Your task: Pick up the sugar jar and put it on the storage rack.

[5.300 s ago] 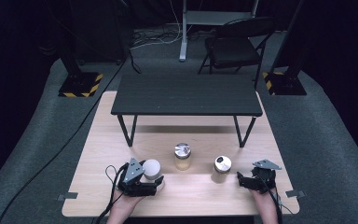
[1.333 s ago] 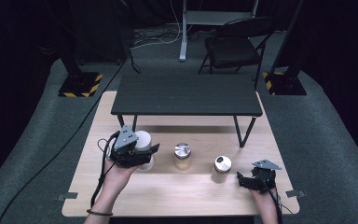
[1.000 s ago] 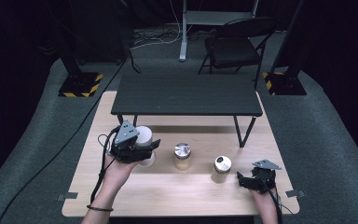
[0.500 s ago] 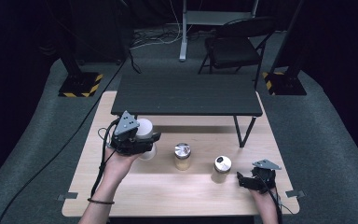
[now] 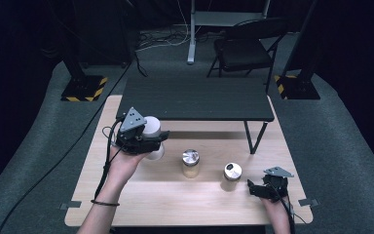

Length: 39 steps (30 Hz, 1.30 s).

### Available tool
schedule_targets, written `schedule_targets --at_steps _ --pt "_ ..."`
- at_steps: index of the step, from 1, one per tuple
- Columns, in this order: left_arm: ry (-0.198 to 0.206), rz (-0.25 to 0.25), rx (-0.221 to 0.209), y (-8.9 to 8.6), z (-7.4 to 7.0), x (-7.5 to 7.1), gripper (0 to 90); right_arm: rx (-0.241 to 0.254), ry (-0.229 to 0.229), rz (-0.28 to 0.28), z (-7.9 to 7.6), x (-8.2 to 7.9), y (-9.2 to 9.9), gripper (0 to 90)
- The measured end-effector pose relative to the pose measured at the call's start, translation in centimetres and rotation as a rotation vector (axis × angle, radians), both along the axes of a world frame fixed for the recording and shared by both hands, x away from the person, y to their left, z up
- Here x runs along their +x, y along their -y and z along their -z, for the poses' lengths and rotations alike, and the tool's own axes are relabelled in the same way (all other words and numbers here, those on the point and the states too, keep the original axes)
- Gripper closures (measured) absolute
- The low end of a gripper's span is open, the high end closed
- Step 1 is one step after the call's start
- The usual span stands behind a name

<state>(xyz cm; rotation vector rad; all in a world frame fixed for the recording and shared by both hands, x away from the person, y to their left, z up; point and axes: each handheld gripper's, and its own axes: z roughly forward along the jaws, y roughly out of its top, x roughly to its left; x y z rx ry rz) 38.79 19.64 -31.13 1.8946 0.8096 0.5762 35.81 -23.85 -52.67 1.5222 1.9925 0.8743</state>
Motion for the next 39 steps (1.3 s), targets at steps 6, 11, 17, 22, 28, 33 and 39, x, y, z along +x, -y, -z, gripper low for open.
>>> schedule_targets --at_steps 6,11,17,22,28,33,39 --pt "0.001 -0.008 0.001 0.2 -0.6 0.4 36.6 0.0 0.0 0.0 0.0 0.0 0.0 8.7" --pt "0.001 -0.008 0.002 0.3 -1.2 0.8 36.6 0.0 0.0 0.0 0.0 0.0 0.0 8.6" --pt "0.005 -0.016 -0.002 0.4 -1.9 1.3 36.5 0.0 0.0 -0.001 0.0 0.0 0.0 8.7" --pt "0.006 -0.025 0.008 0.6 -2.3 1.7 36.5 0.0 0.0 -0.001 0.0 0.0 0.0 8.6" --pt "-0.001 -0.032 0.014 0.7 -2.5 2.3 36.5 0.0 0.0 -0.002 0.0 0.0 0.0 8.6" --pt "-0.004 -0.035 0.014 0.8 -2.8 2.7 36.4 0.0 0.0 -0.004 0.0 0.0 0.0 8.6" --pt "0.003 -0.042 0.014 0.9 -3.2 3.1 36.5 0.0 0.0 -0.004 0.0 0.0 0.0 8.6"
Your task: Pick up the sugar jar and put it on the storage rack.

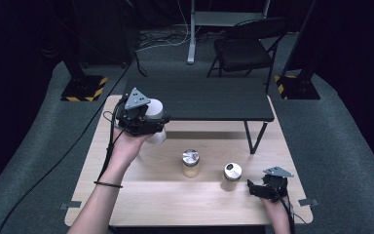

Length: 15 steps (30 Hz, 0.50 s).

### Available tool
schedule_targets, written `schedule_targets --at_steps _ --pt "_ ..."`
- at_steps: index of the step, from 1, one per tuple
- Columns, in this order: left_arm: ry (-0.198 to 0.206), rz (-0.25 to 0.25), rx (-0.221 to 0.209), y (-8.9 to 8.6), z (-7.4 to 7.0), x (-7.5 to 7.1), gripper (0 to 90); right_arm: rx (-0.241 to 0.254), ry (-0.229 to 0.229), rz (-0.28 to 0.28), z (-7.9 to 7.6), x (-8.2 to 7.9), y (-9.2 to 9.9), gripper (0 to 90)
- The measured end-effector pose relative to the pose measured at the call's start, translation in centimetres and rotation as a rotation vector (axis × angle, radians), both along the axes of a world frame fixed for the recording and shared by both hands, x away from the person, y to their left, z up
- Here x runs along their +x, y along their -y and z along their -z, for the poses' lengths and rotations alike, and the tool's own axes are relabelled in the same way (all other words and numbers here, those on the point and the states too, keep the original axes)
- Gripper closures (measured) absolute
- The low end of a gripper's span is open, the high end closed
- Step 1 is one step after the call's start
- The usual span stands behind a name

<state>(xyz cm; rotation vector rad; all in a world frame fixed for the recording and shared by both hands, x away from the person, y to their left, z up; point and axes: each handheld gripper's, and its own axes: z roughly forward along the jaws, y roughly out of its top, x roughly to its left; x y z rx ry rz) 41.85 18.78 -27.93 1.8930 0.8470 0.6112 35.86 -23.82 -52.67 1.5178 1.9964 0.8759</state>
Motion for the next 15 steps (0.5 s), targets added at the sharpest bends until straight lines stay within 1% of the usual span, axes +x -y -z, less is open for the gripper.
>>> schedule_targets --at_steps 9,15 --pt "-0.006 -0.005 -0.005 -0.1 -0.5 0.6 36.4 0.0 0.0 0.0 0.0 0.0 0.0 8.6" --pt "-0.003 -0.006 -0.009 0.0 -1.1 1.0 36.4 0.0 0.0 0.0 0.0 0.0 0.0 8.6"
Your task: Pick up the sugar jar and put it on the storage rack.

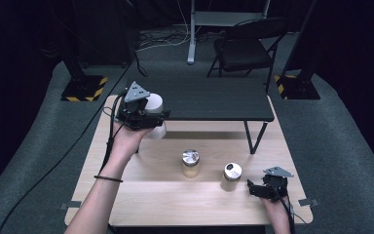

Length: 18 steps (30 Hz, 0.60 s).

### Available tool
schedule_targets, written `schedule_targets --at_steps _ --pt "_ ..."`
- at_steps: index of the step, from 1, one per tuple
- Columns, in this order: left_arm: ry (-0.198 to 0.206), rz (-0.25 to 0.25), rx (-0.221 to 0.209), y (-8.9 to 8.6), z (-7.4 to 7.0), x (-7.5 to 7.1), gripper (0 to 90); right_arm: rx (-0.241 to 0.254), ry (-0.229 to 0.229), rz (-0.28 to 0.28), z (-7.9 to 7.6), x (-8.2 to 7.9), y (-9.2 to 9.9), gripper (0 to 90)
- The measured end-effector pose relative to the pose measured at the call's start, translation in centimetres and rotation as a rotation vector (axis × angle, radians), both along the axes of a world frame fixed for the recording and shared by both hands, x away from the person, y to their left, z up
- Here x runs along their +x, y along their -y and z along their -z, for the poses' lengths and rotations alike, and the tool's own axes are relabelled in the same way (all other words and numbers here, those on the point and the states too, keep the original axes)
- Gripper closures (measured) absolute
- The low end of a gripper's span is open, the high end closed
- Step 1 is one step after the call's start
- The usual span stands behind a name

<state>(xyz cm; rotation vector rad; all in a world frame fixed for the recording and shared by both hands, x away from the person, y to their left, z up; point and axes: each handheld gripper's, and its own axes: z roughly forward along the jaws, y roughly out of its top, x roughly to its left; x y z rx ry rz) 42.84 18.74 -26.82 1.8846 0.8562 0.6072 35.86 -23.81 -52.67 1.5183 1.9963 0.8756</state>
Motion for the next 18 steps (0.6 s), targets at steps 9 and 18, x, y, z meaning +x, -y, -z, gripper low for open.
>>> schedule_targets --at_steps 9,18 --pt "-0.002 -0.005 0.002 0.4 -0.6 0.8 36.4 0.0 0.0 0.0 0.0 0.0 0.0 8.6" --pt "-0.006 -0.016 0.006 0.8 -1.2 2.0 36.4 0.002 0.0 -0.001 0.0 0.0 0.0 8.6"
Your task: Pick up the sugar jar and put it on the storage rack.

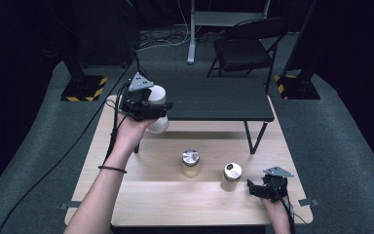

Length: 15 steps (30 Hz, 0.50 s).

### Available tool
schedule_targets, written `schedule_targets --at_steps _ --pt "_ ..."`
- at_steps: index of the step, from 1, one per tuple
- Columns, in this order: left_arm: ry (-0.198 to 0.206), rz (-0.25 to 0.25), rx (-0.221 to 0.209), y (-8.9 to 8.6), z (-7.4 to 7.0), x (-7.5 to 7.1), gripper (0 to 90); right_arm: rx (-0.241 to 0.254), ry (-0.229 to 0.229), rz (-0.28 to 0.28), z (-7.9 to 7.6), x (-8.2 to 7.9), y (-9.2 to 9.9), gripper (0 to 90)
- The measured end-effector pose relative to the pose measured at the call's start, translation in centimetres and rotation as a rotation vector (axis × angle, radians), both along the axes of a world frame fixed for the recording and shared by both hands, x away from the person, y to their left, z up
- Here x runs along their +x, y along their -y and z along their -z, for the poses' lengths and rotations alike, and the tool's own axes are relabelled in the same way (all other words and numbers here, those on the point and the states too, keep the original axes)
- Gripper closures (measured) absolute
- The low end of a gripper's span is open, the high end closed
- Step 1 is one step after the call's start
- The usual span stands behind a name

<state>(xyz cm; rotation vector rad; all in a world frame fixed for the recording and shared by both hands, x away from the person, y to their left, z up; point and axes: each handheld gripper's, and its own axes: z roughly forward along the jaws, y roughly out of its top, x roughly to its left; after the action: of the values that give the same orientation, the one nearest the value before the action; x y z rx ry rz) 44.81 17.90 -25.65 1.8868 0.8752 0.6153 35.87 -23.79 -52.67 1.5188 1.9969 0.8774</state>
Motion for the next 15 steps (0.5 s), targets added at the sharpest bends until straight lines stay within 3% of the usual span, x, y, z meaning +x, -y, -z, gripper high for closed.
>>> schedule_targets --at_steps 15 --pt "-0.013 -0.049 -0.008 -0.1 0.0 2.7 36.3 -0.002 0.001 -0.004 0.0 0.0 0.0 8.5"
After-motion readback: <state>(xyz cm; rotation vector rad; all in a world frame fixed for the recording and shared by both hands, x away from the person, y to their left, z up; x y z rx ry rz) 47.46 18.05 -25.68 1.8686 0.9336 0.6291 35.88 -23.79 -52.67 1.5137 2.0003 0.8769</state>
